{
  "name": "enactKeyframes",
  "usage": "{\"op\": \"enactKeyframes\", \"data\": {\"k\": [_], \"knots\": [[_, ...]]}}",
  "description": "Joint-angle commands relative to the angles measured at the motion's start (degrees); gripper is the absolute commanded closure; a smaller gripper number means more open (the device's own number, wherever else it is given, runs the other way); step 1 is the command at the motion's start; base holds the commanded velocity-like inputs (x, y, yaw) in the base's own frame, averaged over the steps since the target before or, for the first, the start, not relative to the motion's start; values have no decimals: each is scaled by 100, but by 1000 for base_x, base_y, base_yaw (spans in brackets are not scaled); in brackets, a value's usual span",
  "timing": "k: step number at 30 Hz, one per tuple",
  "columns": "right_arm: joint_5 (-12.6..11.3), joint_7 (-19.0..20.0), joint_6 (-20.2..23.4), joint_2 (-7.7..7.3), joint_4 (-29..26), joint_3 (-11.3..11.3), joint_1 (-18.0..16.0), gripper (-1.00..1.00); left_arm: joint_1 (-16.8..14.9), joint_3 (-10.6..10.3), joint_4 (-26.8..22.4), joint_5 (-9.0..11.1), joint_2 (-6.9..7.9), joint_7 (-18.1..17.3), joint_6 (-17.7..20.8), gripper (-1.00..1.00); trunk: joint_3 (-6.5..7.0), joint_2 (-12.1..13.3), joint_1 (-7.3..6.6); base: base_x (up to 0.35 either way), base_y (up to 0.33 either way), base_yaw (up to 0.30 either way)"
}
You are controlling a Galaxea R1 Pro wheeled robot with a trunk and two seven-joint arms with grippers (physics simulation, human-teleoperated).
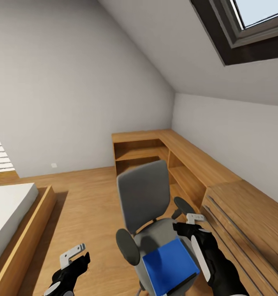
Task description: In the bedroom, organize the workspace by keeping the computer under the desk, ensuring the monitor is on the desk, placing the keyboard on the desk next to the monitor, placing the mouse on the desk next to the keyboard, moving the folder from the swivel chair onto the desk next to the mouse, stacking the notebook on top of the folder with the pen on top of the notebook, and positioning the swivel chair next to the desk.
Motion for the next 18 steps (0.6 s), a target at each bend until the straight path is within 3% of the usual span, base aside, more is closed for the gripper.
{"op": "enactKeyframes", "data": {"k": [1,5,18], "knots": [[-46,-38,24,4,-7,-2,-3,-100,-2,-4,-23,36,6,40,12,-100,-7,-6,4,234,0,0],[-45,-38,24,-4,-2,-5,-3,-100,-2,18,-75,36,6,42,17,-100,-7,-6,4,136,0,0],[-42,-38,-170,-5,347,-8,-3,-100,-2,27,-362,36,7,60,24,-100,-7,-6,4,11,0,0]]}}
